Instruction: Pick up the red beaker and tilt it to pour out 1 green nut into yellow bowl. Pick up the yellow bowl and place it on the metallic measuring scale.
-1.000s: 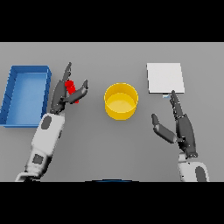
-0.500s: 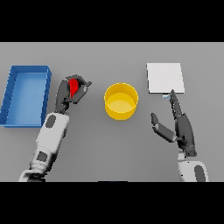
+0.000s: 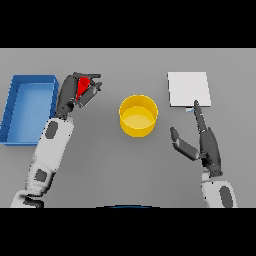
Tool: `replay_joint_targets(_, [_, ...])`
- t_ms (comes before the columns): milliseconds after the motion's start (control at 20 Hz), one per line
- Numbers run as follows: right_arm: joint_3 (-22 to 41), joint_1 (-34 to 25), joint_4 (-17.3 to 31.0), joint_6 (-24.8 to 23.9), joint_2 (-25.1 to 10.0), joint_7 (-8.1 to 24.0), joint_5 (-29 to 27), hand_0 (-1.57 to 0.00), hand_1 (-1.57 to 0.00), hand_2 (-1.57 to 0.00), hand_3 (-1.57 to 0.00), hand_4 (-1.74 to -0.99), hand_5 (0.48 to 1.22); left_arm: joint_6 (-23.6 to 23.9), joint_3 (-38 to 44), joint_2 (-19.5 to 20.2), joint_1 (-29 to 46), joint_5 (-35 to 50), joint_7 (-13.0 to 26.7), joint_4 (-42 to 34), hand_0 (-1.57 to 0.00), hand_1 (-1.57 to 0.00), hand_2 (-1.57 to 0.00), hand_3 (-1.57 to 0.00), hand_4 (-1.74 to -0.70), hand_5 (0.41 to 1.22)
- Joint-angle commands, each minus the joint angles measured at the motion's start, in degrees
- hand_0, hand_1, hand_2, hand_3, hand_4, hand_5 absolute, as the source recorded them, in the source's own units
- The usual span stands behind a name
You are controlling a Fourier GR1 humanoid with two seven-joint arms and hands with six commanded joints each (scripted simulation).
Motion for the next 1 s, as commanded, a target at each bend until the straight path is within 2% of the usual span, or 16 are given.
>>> replay_joint_targets(0, [0.3, 0.6, -0.3, 0.1, 0.1, -0.4, 0.2, 0.0, 0.0, 0.0, 0.0, -1.101, 0.658, -0.4, -1.9, 1.7, -1.2, -2.8, 1.8, 0.1, -1.55, -1.55, -1.55, -1.55, -1.73, 1.137])
replay_joint_targets(150, [-0.1, 1.1, -0.7, 0.2, -0.2, -0.6, -0.2, 0.0, 0.0, 0.0, 0.0, -1.092, 0.663, -2.0, -8.5, 3.9, -1.1, -9.7, 5.7, -3.1, -1.56, -1.56, -1.56, -1.55, -1.74, 1.132])
replay_joint_targets(200, [-0.3, 1.6, -1.0, 0.8, -0.6, -1.7, -1.0, 0.0, 0.0, 0.0, 0.0, -1.092, 0.667, -2.5, -9.6, 4.1, -1.0, -10.7, 6.8, -4.1, -1.56, -1.56, -1.56, -1.55, -1.74, 1.127])
replay_joint_targets(350, [0.2, 1.3, -1.1, 0.9, -0.4, 0.0, -0.3, 0.0, 0.0, 0.0, 0.0, -1.092, 0.664, -3.8, -12.0, 4.3, -1.1, -12.5, 9.6, -6.2, -1.56, -1.56, -1.56, -1.55, -1.74, 1.136])
replay_joint_targets(450, [0.4, 1.7, -1.5, 1.3, -0.4, -0.8, -0.6, 0.0, 0.0, 0.0, 0.0, -1.096, 0.67, -5.0, -15.1, 5.7, -2.9, -16.5, 12.4, -6.3, -1.56, -1.56, -1.56, -1.56, -1.74, 1.149])
replay_joint_targets(550, [0.5, 1.6, -1.2, 1.5, -0.1, -1.2, -0.9, 0.0, 0.0, 0.0, 0.0, -1.069, 0.685, -7.5, -19.1, 7.2, -7.2, -21.3, 15.1, -5.2, -1.57, -1.57, -1.57, -1.56, -1.74, 1.153])
replay_joint_targets(650, [0.7, 1.7, -1.0, 1.3, -0.2, -1.4, -0.2, 0.0, 0.0, 0.0, 0.0, -1.056, 0.692, -10.5, -23.7, 8.2, -10.2, -25.6, 14.5, -3.9, -1.57, -1.57, -1.57, -1.57, -1.74, 1.177])
replay_joint_targets(750, [0.4, 1.8, -2.0, 1.2, -0.3, -1.2, -0.5, 0.0, 0.0, 0.0, 0.0, -1.062, 0.691, -13.3, -27.2, 9.0, -13.6, -29.5, 16.1, -2.0, -1.57, -1.57, -1.57, -1.57, -1.74, 1.193])
replay_joint_targets(800, [0.4, 1.4, -1.6, 1.1, -0.3, -1.0, -0.4, 0.0, 0.0, 0.0, 0.0, -1.068, 0.689, -15.2, -29.4, 9.3, -15.3, -31.2, 15.3, -0.8, -1.57, -1.57, -1.57, -1.57, -1.74, 1.199])
replay_joint_targets(950, [0.6, 1.1, -1.5, 1.5, 0.1, -0.6, -0.9, 0.0, 0.0, 0.0, 0.0, -1.063, 0.681, -20.6, -34.6, 9.6, -20.0, -35.3, 15.0, 1.9, -1.57, -1.57, -1.57, -1.57, -1.61, 1.21])
